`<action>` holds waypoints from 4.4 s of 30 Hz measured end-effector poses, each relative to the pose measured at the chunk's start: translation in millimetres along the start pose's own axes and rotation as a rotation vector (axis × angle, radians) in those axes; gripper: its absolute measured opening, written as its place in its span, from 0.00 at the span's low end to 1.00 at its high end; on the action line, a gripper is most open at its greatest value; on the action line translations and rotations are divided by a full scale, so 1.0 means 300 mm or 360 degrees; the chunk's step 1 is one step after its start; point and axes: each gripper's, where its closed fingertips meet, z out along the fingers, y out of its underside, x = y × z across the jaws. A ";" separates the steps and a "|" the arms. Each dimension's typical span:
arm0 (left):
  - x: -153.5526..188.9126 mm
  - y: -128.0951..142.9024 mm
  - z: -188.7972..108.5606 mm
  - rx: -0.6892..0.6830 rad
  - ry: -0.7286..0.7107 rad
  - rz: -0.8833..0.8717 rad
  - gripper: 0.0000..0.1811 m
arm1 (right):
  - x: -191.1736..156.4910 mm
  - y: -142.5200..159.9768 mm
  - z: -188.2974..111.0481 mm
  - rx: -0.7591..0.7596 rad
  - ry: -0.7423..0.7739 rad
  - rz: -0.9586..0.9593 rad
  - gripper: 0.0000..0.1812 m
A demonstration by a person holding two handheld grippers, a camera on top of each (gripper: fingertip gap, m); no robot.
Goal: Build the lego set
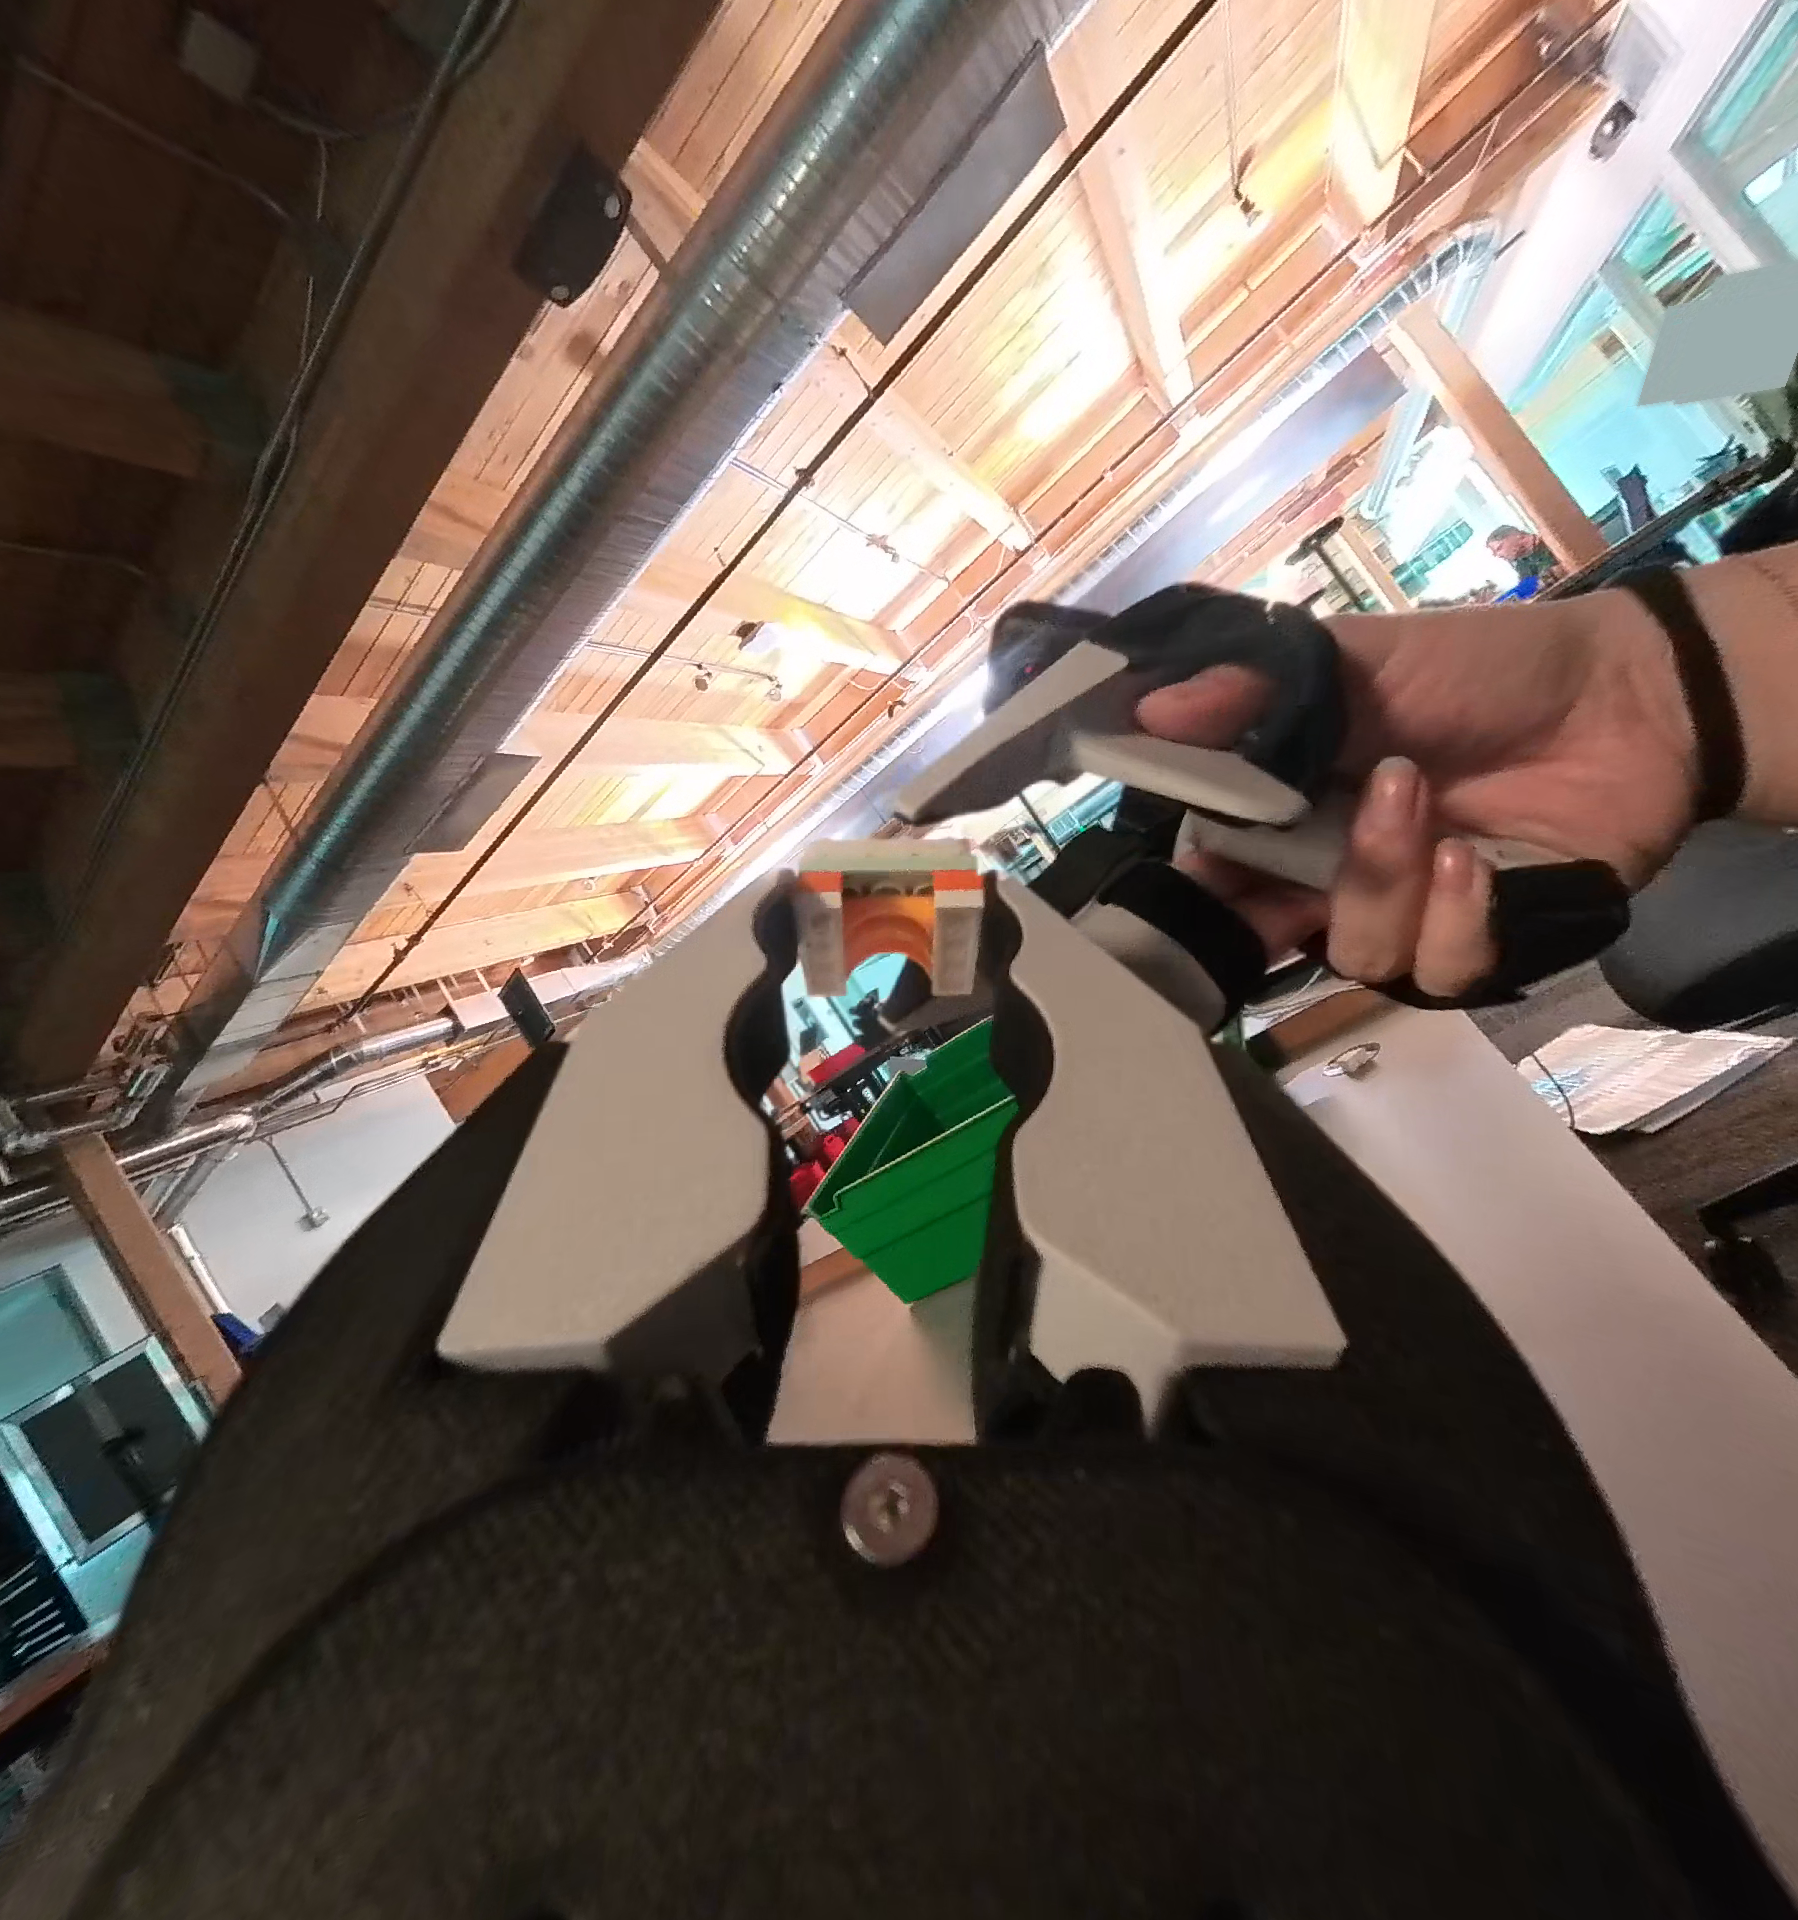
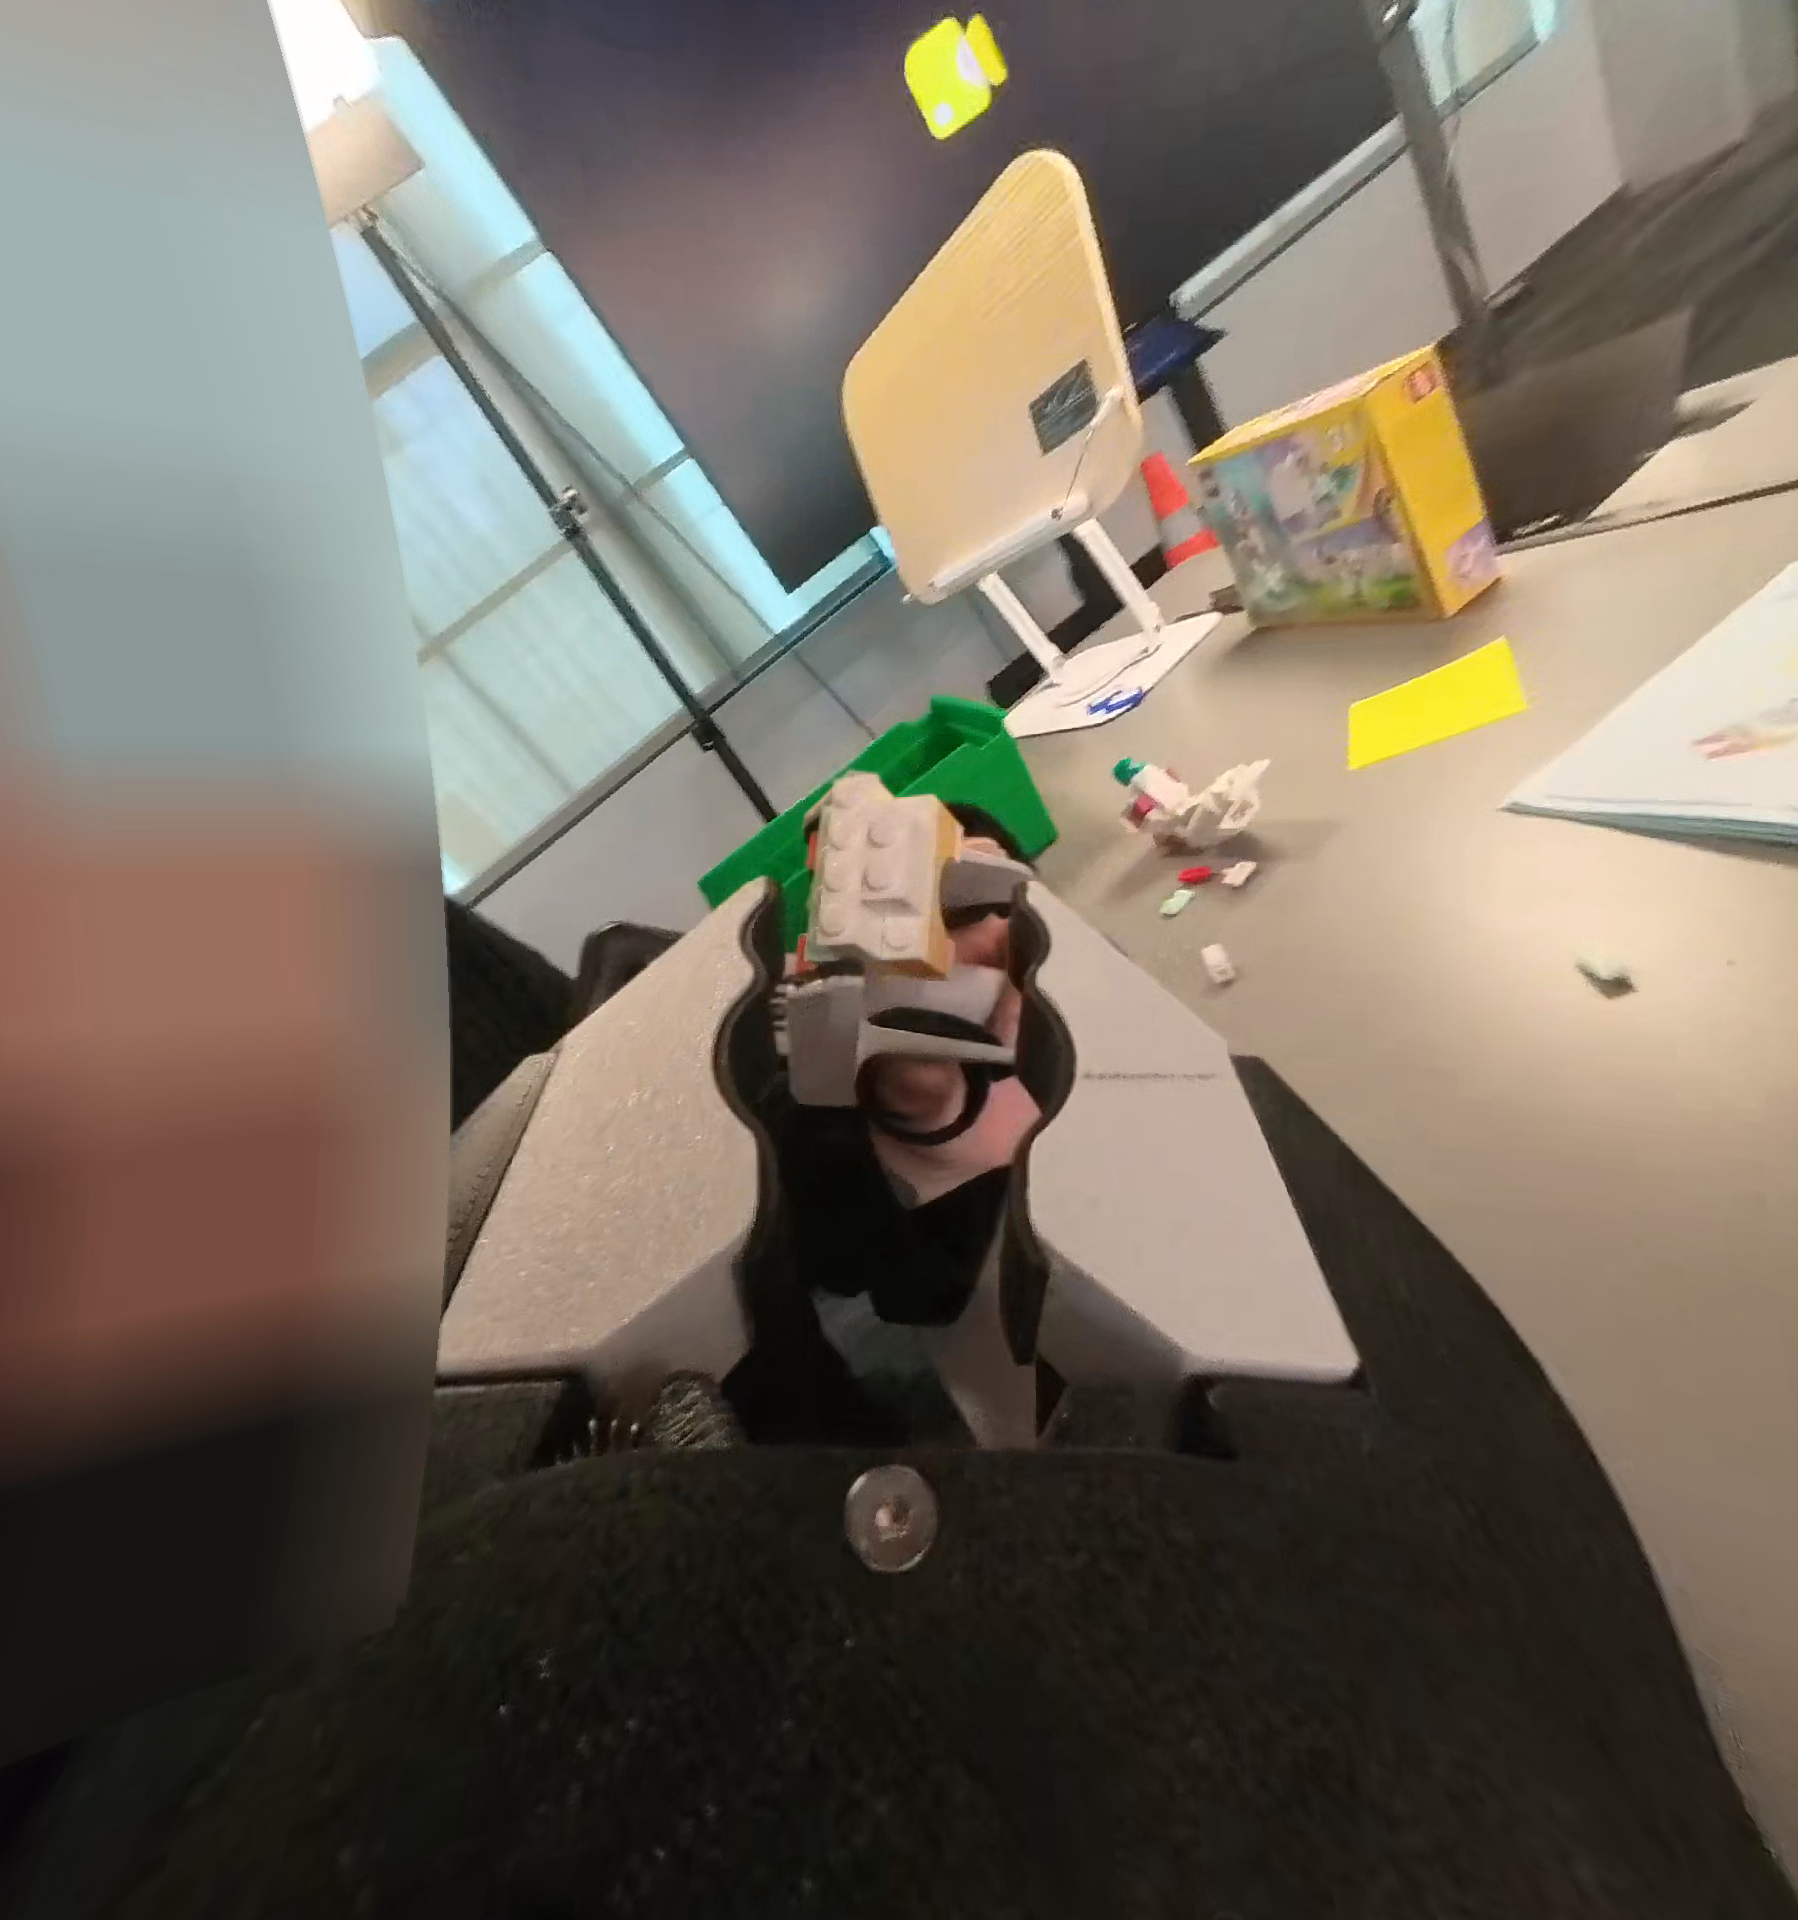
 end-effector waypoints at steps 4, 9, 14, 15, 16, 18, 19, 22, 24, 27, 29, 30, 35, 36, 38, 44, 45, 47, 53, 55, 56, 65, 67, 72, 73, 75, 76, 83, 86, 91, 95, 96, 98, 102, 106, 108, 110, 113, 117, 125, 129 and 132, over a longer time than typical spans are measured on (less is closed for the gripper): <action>0.015 0.002 0.002 -0.0006 0.0026 0.0032 0.19 | -0.010 0.014 -0.004 -0.0062 -0.0038 -0.0040 0.13; 0.031 0.026 0.007 -0.0059 0.0064 -0.0029 0.30 | 0.033 0.002 -0.028 -0.0094 0.0234 -0.0375 0.12; 0.032 0.121 0.027 -0.0340 -0.0030 -0.0026 0.39 | 0.099 -0.014 -0.048 -0.0214 0.0741 -0.0941 0.12; 0.028 0.144 0.029 -0.0405 -0.0064 -0.0008 0.39 | 0.104 -0.012 -0.045 -0.0259 0.0830 -0.1067 0.12; 0.025 0.161 0.031 -0.0454 -0.0095 -0.0004 0.37 | 0.108 -0.008 -0.040 -0.0305 0.0906 -0.1180 0.13; 0.019 0.179 0.032 -0.0502 -0.0141 -0.0031 0.34 | 0.112 0.000 -0.023 -0.0379 0.1029 -0.1352 0.12; 0.014 0.184 0.032 -0.0515 -0.0165 -0.0041 0.31 | 0.112 0.007 -0.012 -0.0413 0.1068 -0.1418 0.12; -0.002 0.182 0.026 -0.0520 -0.0227 -0.0020 0.23 | 0.128 0.026 0.011 -0.0504 0.1176 -0.1548 0.12; -0.013 0.193 0.019 -0.0563 -0.0261 -0.0029 0.20 | 0.144 0.032 0.018 -0.0528 0.1230 -0.1580 0.12; -0.017 0.217 0.014 -0.0618 -0.0238 -0.0096 0.20 | 0.153 0.029 0.026 -0.0451 0.1225 -0.1568 0.13; -0.030 0.230 0.006 -0.0636 -0.0254 -0.0144 0.20 | 0.141 0.003 -0.005 -0.0330 0.1214 -0.1533 0.27; -0.036 0.233 0.001 -0.0624 -0.0255 -0.0172 0.20 | 0.152 -0.018 -0.058 -0.0284 0.1270 -0.1507 0.29; -0.023 0.215 -0.021 -0.0461 -0.0133 -0.0269 0.20 | 0.405 -0.052 -0.716 -0.0320 0.2109 -0.1261 0.22; -0.013 0.217 -0.022 -0.0443 -0.0106 -0.0290 0.20 | 0.457 -0.009 -0.830 -0.0323 0.2133 -0.1055 0.23; 0.013 0.235 -0.018 -0.0437 -0.0045 -0.0351 0.20 | 0.541 0.079 -1.010 -0.0359 0.2148 -0.0733 0.23; 0.082 0.275 0.004 -0.0459 0.0107 -0.0452 0.20 | 0.649 0.143 -1.153 -0.0320 0.1987 -0.0520 0.17; 0.082 0.275 0.003 -0.0457 0.0110 -0.0459 0.20 | 0.662 0.138 -1.163 -0.0328 0.1981 -0.0526 0.16; 0.079 0.273 0.000 -0.0450 0.0114 -0.0470 0.20 | 0.687 0.137 -1.181 -0.0352 0.1963 -0.0503 0.15; 0.069 0.282 -0.006 -0.0459 0.0108 -0.0514 0.20 | 0.727 0.165 -1.192 -0.0443 0.1855 -0.0422 0.13; 0.072 0.282 -0.004 -0.0455 0.0116 -0.0529 0.20 | 0.729 0.163 -1.186 -0.0457 0.1833 -0.0441 0.10; 0.074 0.282 -0.003 -0.0454 0.0120 -0.0532 0.20 | 0.729 0.164 -1.185 -0.0473 0.1831 -0.0455 0.07; 0.071 0.281 -0.006 -0.0434 0.0151 -0.0547 0.20 | 0.666 0.154 -0.943 -0.0530 0.1609 -0.0650 0.00; 0.060 0.285 -0.010 -0.0432 0.0148 -0.0541 0.20 | 0.632 0.157 -0.807 -0.0518 0.1438 -0.0657 0.00; 0.043 0.305 -0.027 -0.0437 0.0216 -0.0477 0.20 | 0.519 0.199 -0.445 -0.0521 0.0948 -0.0475 0.00; 0.037 0.305 -0.032 -0.0422 0.0235 -0.0451 0.20 | 0.501 0.206 -0.391 -0.0518 0.0870 -0.0402 0.00; 0.017 0.309 -0.043 -0.0404 0.0244 -0.0403 0.20 | 0.488 0.235 -0.315 -0.0587 0.0760 -0.0289 0.00; 0.005 0.314 -0.049 -0.0407 0.0240 -0.0384 0.20 | 0.495 0.257 -0.293 -0.0660 0.0750 -0.0284 0.00; -0.057 0.346 -0.071 -0.0436 0.0187 -0.0387 0.20 | 0.518 0.356 -0.215 -0.0983 0.0681 -0.0451 0.00; -0.056 0.347 -0.070 -0.0432 0.0190 -0.0431 0.20 | 0.525 0.370 -0.210 -0.1041 0.0697 -0.0499 0.00; -0.034 0.340 -0.066 -0.0426 0.0229 -0.0406 0.20 | 0.508 0.340 -0.191 -0.0865 0.0672 -0.0002 0.00; -0.020 0.334 -0.064 -0.0419 0.0253 -0.0392 0.20 | 0.508 0.331 -0.212 -0.0842 0.0612 0.0692 0.00; -0.020 0.333 -0.064 -0.0418 0.0254 -0.0394 0.20 | 0.508 0.333 -0.219 -0.0887 0.0594 0.0778 0.00; -0.019 0.331 -0.065 -0.0414 0.0256 -0.0401 0.20 | 0.517 0.342 -0.239 -0.0998 0.0601 0.0925 0.00; -0.018 0.327 -0.065 -0.0409 0.0259 -0.0410 0.20 | 0.524 0.350 -0.259 -0.1162 0.0587 0.1185 0.00; -0.016 0.323 -0.067 -0.0406 0.0263 -0.0402 0.20 | 0.535 0.359 -0.272 -0.1280 0.0616 0.1291 0.00; -0.016 0.323 -0.067 -0.0406 0.0264 -0.0406 0.20 | 0.540 0.363 -0.276 -0.1307 0.0632 0.1328 0.02; -0.017 0.322 -0.067 -0.0405 0.0262 -0.0410 0.20 | 0.538 0.363 -0.279 -0.1316 0.0633 0.1353 0.08; -0.020 0.323 -0.067 -0.0406 0.0256 -0.0423 0.20 | 0.529 0.350 -0.288 -0.1313 0.0641 0.1285 0.15; -0.023 0.325 -0.065 -0.0404 0.0250 -0.0455 0.20 | 0.536 0.313 -0.265 -0.1275 0.0625 0.0625 0.16; -0.022 0.306 -0.065 -0.0352 0.0260 -0.0504 0.20 | 0.544 0.358 -0.235 -0.1493 0.0652 -0.0495 0.14; -0.033 0.291 -0.066 -0.0310 0.0244 -0.0550 0.20 | 0.554 0.377 -0.236 -0.1552 0.0628 -0.0497 0.04; -0.077 0.259 -0.066 -0.0227 0.0161 -0.0559 0.20 | 0.479 0.281 -0.170 -0.1430 0.0512 -0.0578 0.04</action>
